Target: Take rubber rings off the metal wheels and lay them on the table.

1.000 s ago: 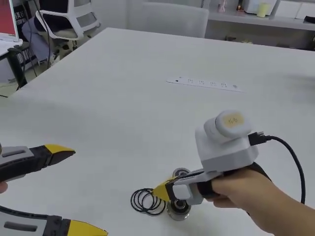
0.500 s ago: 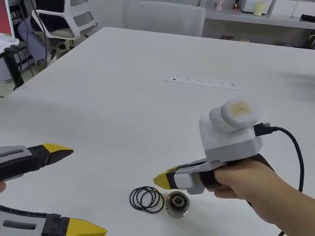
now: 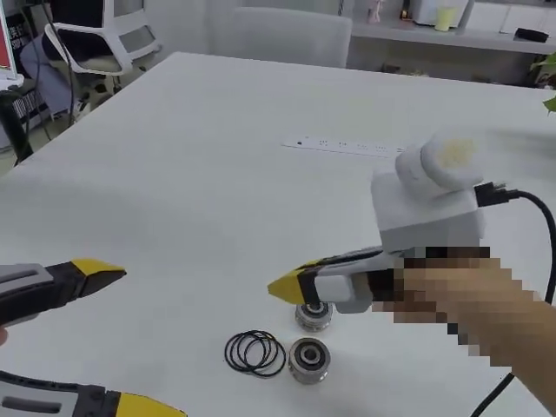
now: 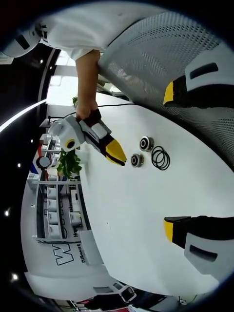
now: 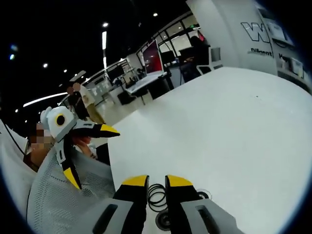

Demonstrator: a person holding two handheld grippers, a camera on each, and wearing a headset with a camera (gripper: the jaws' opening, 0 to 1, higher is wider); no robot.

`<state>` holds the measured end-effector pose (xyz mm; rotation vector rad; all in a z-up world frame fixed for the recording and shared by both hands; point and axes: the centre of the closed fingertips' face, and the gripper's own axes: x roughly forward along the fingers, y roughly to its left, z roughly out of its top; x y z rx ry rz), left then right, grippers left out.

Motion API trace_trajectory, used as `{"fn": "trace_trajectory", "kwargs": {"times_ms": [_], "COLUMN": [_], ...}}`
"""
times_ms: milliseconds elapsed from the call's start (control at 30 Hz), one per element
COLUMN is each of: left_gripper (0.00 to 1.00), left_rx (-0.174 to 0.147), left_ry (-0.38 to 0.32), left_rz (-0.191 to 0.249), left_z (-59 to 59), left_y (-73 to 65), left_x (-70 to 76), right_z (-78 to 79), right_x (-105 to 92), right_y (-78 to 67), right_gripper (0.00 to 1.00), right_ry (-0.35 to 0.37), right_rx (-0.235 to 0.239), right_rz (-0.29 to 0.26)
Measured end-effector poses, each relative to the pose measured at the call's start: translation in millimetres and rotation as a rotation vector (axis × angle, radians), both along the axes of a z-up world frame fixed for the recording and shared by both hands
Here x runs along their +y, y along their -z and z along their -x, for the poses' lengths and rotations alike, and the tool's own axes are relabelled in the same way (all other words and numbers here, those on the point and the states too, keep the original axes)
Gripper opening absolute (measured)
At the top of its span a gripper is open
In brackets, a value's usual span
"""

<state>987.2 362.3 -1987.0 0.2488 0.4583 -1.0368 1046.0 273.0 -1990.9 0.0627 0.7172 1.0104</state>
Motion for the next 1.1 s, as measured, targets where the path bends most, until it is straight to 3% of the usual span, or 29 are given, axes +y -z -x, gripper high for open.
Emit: {"fn": "trace_trajectory", "kwargs": {"times_ms": [200, 333, 433, 567, 733, 933, 1100], "left_gripper": [0.91, 0.92, 0.93, 0.94, 0.99, 0.99, 0.99], "left_rx": [0.006, 0.012, 0.014, 0.033, 0.027, 0.006, 0.002], "left_ry": [0.007, 0.020, 0.033, 0.045, 0.060, 0.092, 0.095], "left_rz": [0.010, 0.012, 0.008, 0.072, 0.073, 0.030, 0.039], "left_z": [1.3, 3.4, 5.2, 8.0, 8.9, 5.6, 2.4], "left_y": [-0.4, 0.1, 0.8, -6.4, -7.2, -5.4, -7.5], "left_x": [-1.5, -3.1, -4.2, -8.6, -10.6, -12.0, -14.1], "right_z": [-1.7, 4.6, 10.8, 18.4, 25.8, 35.1, 46.8], "right_x": [-8.4, -12.2, -19.2, -31.8, -44.8, -67.0, -83.9], "right_y": [-25.3, -41.7, -50.5, -59.5, -60.6, -45.8, -36.7], "right_gripper": [0.21, 0.32, 0.40, 0.49, 0.58, 0.65, 0.75], "right_ry": [-0.004, -0.063, -0.089, -0.092, -0.078, -0.059, -0.039], "right_rx": [-0.078, -0.147, -0.201, -0.259, -0.287, -0.298, -0.297], "right_rz": [-0.017, -0.054, -0.051, -0.059, -0.058, -0.003, 0.003]}}
